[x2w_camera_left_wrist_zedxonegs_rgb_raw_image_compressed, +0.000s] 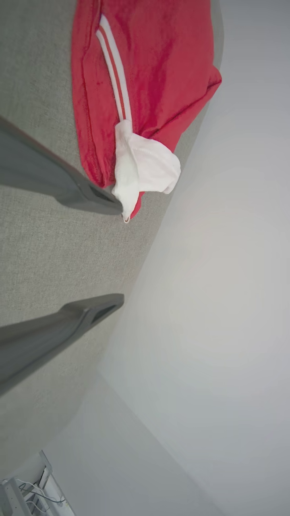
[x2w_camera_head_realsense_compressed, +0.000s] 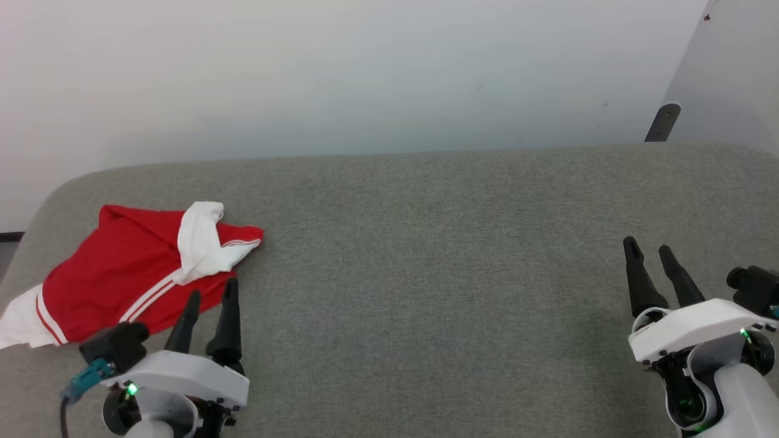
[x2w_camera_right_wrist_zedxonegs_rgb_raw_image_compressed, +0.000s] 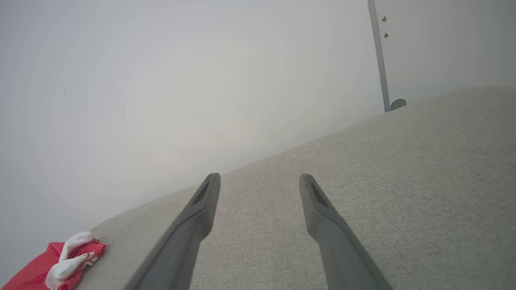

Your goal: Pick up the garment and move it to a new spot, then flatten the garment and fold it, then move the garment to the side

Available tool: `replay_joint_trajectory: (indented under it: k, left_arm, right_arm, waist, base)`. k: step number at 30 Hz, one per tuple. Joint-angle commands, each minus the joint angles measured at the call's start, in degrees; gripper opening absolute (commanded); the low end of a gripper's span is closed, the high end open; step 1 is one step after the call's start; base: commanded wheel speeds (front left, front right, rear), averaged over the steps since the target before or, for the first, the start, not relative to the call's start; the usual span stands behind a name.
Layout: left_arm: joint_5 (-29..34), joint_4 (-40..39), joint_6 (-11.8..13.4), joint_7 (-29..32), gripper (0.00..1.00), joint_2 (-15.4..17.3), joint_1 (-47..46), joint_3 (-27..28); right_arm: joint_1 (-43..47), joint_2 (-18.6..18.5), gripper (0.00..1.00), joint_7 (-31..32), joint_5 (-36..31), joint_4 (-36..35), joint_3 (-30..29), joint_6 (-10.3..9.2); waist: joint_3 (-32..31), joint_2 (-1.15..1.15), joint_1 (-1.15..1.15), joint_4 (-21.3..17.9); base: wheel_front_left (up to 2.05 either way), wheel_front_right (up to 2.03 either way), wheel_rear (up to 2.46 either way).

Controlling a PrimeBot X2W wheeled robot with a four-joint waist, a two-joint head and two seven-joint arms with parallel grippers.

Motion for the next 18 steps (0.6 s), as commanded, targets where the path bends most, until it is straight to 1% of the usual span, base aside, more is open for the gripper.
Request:
replay_joint_trajectory:
  k: [1,18]
  left_arm:
    - [2.44,-0.64,0.04,-0.70,1.00,0.62,-0.55,-0.15]
    - [11.84,1.83,-0.63,-3.09,1.00,1.07,-1.76,-0.39]
  right_arm:
    - [-2.20,-0.53,1.00,-0.73,-2.39,-0.10,0.34,0.02]
    - [-4.53,-1.50,1.00,-3.14,-11.54,2.32,1.41,0.03]
  waist:
    - [0.02,0.00,0.00,-0.07]
    - [-0.06,0.00,0.00,-0.51]
  base:
    - [0.00,0.00,0.00]
    - [0.00,0.00,0.00]
